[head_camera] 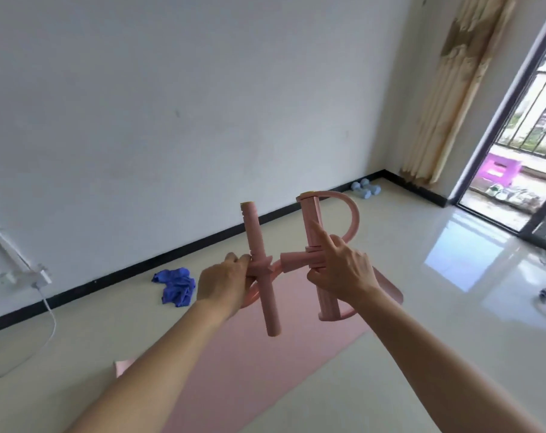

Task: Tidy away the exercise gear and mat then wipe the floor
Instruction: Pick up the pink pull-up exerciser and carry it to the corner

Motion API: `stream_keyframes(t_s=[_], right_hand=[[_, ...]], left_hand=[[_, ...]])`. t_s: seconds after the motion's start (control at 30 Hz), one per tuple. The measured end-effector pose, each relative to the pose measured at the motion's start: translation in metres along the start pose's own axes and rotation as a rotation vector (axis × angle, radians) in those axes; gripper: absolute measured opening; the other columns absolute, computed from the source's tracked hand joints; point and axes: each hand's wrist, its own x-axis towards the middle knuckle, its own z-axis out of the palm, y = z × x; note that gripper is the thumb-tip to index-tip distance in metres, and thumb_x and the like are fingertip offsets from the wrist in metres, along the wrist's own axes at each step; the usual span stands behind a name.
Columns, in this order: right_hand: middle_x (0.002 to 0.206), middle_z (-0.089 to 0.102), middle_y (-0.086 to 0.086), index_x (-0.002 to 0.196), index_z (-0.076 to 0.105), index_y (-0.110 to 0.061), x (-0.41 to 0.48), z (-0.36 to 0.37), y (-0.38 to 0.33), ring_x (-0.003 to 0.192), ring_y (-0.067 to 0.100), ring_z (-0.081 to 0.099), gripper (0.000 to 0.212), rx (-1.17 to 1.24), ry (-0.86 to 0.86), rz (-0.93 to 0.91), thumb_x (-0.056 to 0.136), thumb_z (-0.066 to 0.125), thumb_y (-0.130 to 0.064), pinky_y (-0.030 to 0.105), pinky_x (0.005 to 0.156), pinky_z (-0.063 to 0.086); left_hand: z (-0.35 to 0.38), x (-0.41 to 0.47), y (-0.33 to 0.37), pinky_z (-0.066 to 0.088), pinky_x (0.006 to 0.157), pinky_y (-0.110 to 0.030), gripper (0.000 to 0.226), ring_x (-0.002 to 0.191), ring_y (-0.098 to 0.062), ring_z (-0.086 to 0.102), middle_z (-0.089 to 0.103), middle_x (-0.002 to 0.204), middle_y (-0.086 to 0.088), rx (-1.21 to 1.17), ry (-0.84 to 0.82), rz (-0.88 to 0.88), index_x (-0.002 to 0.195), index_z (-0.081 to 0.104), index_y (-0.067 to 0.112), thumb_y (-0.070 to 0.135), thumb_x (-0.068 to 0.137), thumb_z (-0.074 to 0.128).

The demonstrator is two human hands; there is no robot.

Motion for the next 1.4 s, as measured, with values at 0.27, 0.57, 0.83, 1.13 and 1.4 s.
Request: stream_keyframes(t_s=[0.27,0.57,0.83,1.13,1.4], right_hand=[[0.112,0.063,0.000,0.155,0.009,-0.040,0.001,-0.045,0.181,0.082,0.026,0.065,0.096,-0.050,0.093,0.140,0.074,0.062,-0.044,0.031,0.067,0.042],[0.113,0.066,0.005,0.157,0.013,-0.035,0.065,-0.082,0.397,0.080,0.027,0.067,0.096,-0.081,0.142,0.233,0.075,0.065,-0.042,0.028,0.065,0.039],[0.109,0.066,0.004,0.155,0.012,-0.039,0.178,-0.029,0.500,0.079,0.028,0.066,0.096,-0.030,0.063,0.251,0.072,0.062,-0.043,0.030,0.065,0.043],[0.101,0.066,0.002,0.152,0.015,-0.043,0.343,-0.008,0.626,0.075,0.027,0.064,0.095,-0.070,0.012,0.317,0.069,0.060,-0.045,0.031,0.066,0.048],[0.100,0.068,0.001,0.154,0.015,-0.042,0.446,0.016,0.795,0.075,0.026,0.065,0.097,-0.062,0.057,0.394,0.069,0.063,-0.042,0.031,0.065,0.049]], left_hand=[[0.007,0.119,0.176,0.052,0.060,-0.028,0.045,0.076,-0.020,0.068,0.063,0.109,0.004,-0.068,0.077,0.176,0.131,0.045,0.028,0.052,0.094,0.050],[0.027,0.259,0.360,0.040,0.056,-0.021,0.033,0.068,-0.013,0.056,0.064,0.097,0.006,-0.051,0.065,0.258,0.124,0.055,0.028,0.047,0.099,0.045],[0.079,0.405,0.408,0.043,0.063,-0.030,0.029,0.078,-0.022,0.063,0.060,0.099,0.002,-0.060,-0.061,0.265,0.115,0.058,0.024,0.042,0.093,0.047],[0.126,0.619,0.461,0.043,0.061,-0.030,0.028,0.076,-0.021,0.061,0.060,0.095,0.002,-0.116,-0.077,0.356,0.111,0.059,0.024,0.042,0.095,0.045],[0.174,0.800,0.572,0.052,0.063,-0.035,0.034,0.081,-0.025,0.067,0.063,0.100,0.001,-0.167,-0.077,0.418,0.120,0.047,0.020,0.041,0.093,0.051]])
